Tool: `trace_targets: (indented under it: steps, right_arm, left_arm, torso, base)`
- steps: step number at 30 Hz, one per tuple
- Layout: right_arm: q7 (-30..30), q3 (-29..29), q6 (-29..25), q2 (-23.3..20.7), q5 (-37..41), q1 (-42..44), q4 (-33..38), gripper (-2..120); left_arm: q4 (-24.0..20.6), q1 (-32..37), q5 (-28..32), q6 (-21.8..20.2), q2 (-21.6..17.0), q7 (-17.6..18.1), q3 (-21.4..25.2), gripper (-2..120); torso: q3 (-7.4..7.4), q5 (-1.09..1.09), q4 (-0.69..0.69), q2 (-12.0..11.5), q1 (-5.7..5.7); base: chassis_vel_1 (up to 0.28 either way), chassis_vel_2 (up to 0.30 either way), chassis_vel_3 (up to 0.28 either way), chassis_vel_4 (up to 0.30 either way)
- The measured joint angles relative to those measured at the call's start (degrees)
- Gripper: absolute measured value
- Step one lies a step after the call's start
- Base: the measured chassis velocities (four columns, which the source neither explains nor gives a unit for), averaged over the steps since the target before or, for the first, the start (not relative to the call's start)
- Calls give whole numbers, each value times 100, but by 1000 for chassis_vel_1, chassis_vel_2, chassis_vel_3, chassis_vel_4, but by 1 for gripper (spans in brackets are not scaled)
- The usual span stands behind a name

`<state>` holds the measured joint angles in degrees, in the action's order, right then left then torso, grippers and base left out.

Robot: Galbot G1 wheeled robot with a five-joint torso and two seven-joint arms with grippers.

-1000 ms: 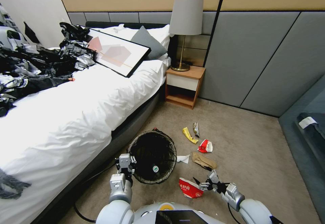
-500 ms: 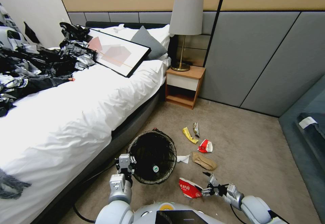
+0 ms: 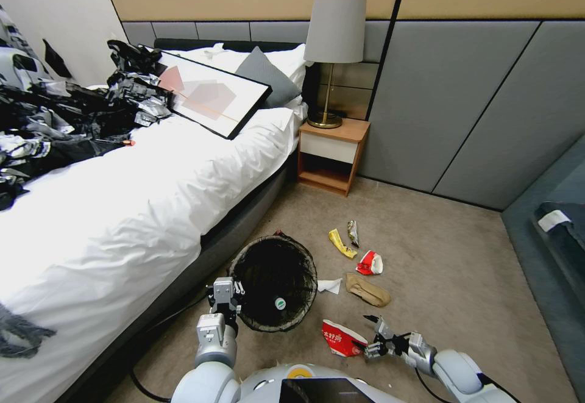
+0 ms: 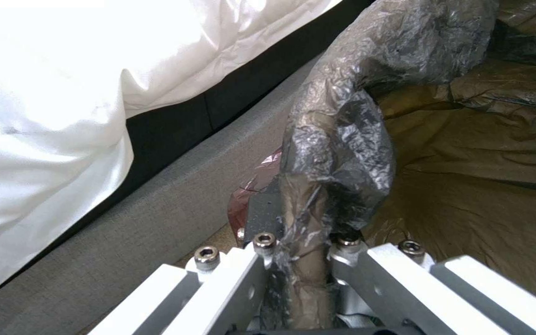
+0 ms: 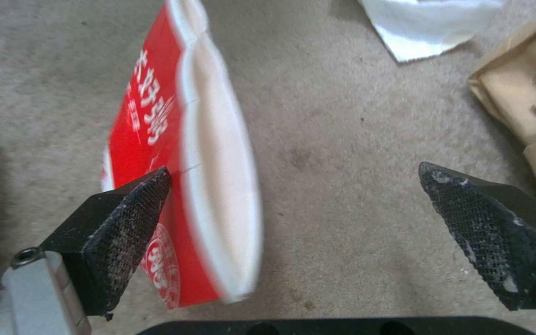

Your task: Pick up the trash bin, then pick up the garbage from the floor and place it into the trash bin.

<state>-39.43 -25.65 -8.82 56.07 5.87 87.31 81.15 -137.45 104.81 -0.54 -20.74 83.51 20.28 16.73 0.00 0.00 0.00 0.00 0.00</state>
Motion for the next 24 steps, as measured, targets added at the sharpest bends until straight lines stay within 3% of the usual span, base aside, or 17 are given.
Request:
trace_targets:
  steps: [6, 11, 13, 24]
  right_arm:
    - [-5, 116, -41, 162, -78, -190, -262, 99]
    - [-39, 179, -68, 251, -128, -250, -359, 85]
    - [-68, 198, -83, 288, -153, -264, -392, 71]
    - [-157, 178, -120, 373, -189, -259, -434, 37]
  left_arm:
    - [-13, 8, 0, -4, 0, 6, 14, 0]
    - [-15, 17, 0, -6, 4, 10, 14, 0]
    - [-16, 18, 0, -6, 5, 12, 16, 0]
    - [-18, 8, -1, -8, 9, 17, -9, 0]
  torso:
    - [0, 0, 0, 0, 0]
    - [0, 0, 0, 0, 0]
    - [0, 0, 0, 0, 0]
    - [0, 0, 0, 0, 0]
  base:
    - [0, 0, 0, 0]
    - [0, 0, 0, 0]
    - [0, 0, 0, 0]
    - [0, 0, 0, 0]
